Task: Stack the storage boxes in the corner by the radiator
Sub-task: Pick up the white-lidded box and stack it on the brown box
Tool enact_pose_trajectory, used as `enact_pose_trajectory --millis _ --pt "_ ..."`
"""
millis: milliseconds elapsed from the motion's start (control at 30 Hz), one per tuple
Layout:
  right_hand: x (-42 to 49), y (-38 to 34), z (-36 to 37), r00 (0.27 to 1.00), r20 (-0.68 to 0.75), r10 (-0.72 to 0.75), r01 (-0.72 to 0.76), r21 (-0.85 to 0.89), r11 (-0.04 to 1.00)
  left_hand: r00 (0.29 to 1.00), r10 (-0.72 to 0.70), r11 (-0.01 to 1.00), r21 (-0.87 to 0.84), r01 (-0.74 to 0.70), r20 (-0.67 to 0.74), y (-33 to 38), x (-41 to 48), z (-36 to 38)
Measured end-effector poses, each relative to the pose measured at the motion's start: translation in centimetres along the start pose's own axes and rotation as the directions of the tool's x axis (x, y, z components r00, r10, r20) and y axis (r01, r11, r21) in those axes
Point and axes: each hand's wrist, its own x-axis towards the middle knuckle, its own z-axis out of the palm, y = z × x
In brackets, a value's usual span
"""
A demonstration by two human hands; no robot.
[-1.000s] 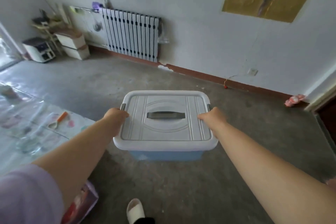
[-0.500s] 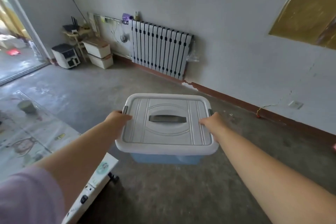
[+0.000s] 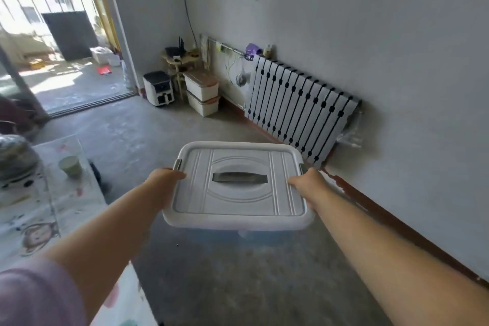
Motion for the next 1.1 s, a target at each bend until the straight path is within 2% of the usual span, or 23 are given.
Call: enact_pose_trajectory --millis 133,433,667,800,1100 --pt "8.2 -6.3 2.0 0.998 0.051 -0.046 0.048 -0.035 0.998 0.999 -0.018 1.000 -0.023 0.017 -0.050 3.6 6.1 -0.4" --pt "25.1 -20.1 12.3 0.991 0.120 -0.057 0.067 -0.079 0.995 0.981 -0.105 0.994 -0.014 0.104 -0.165 12.8 24.6 -4.7" --pt "36.7 -33.0 19.3 0.992 0.095 -0.082 0.088 -0.056 0.995 0.982 -0.006 0.998 0.062 0.018 -0.188 24.3 38.5 -9.5" --pt "43.3 -39.4 23.2 0.993 0.079 -0.093 0.102 -0.114 0.988 0.977 -0.028 0.996 0.072 0.044 -0.212 28.8 45.9 -11.3" --pt "61.5 -53.3 30.9 0.966 0.229 -0.122 0.139 -0.061 0.988 0.961 -0.094 0.995 0.003 0.098 -0.261 39.3 64.1 -12.2"
